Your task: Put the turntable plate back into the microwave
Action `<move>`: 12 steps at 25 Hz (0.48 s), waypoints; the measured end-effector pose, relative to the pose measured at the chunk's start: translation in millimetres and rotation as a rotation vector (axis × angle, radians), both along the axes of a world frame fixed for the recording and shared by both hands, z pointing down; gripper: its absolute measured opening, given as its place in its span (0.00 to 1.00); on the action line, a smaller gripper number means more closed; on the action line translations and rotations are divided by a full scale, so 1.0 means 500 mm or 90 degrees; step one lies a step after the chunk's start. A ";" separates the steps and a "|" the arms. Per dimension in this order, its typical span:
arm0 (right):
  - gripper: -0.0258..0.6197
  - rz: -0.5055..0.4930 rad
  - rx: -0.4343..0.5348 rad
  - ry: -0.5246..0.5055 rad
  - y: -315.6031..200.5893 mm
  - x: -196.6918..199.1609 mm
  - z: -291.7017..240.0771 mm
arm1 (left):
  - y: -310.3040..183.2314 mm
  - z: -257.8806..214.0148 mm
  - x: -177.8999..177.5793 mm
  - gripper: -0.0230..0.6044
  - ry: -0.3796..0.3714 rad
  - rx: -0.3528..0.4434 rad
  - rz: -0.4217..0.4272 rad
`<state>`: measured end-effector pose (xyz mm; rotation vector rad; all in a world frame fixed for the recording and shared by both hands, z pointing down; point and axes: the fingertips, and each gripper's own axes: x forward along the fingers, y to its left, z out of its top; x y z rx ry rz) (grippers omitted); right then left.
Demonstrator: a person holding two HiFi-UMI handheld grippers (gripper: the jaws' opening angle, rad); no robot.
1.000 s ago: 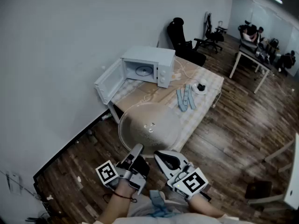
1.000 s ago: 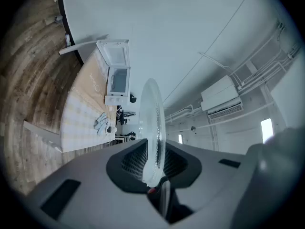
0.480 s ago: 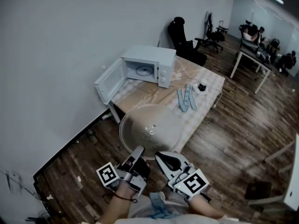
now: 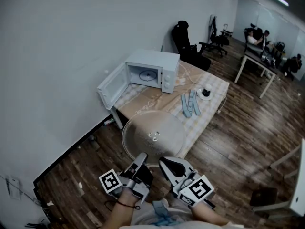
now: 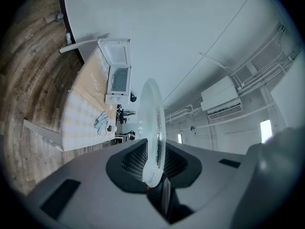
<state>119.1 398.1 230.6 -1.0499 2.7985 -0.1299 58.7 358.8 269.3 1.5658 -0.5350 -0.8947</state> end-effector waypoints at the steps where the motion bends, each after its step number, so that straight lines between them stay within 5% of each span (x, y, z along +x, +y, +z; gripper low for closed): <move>1: 0.09 0.002 0.001 0.001 -0.001 0.001 0.000 | 0.000 0.000 0.000 0.13 0.000 0.000 0.000; 12: 0.09 0.009 0.001 0.006 -0.001 -0.007 -0.003 | 0.002 -0.003 -0.007 0.13 0.001 0.000 0.002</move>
